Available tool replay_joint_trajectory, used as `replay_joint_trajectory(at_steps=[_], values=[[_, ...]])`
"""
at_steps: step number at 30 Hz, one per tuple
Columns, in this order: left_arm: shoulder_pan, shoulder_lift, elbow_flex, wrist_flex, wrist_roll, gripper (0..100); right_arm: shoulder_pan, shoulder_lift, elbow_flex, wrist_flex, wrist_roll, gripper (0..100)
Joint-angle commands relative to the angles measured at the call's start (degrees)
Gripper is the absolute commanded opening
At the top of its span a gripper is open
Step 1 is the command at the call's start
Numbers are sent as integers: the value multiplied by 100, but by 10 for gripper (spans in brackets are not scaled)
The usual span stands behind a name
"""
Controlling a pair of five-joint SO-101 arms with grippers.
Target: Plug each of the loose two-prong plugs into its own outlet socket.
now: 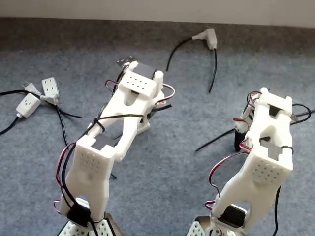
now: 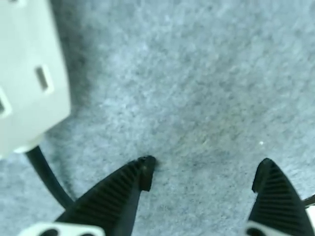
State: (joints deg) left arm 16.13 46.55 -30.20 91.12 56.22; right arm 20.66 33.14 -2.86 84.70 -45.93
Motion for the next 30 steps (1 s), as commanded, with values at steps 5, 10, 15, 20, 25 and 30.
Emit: replay_joint_trajectory(at_steps=[5,10,15,20,25,30], values=[[-48,207,4,633,-149,155,-66,57,75,-207,-44,336],[-75,-13,-488,932,-686,156,-66,57,75,-207,-44,336],[-101,-769,-646,932,-1327,155,-66,57,75,-215,-44,336],[-101,-1807,-646,932,-2048,158,-66,57,75,-215,-35,336],[-92,-2800,-646,914,-3341,158,-66,57,75,-215,-35,336],[-92,-3055,-602,941,-5785,159,-66,57,75,-215,-35,336]])
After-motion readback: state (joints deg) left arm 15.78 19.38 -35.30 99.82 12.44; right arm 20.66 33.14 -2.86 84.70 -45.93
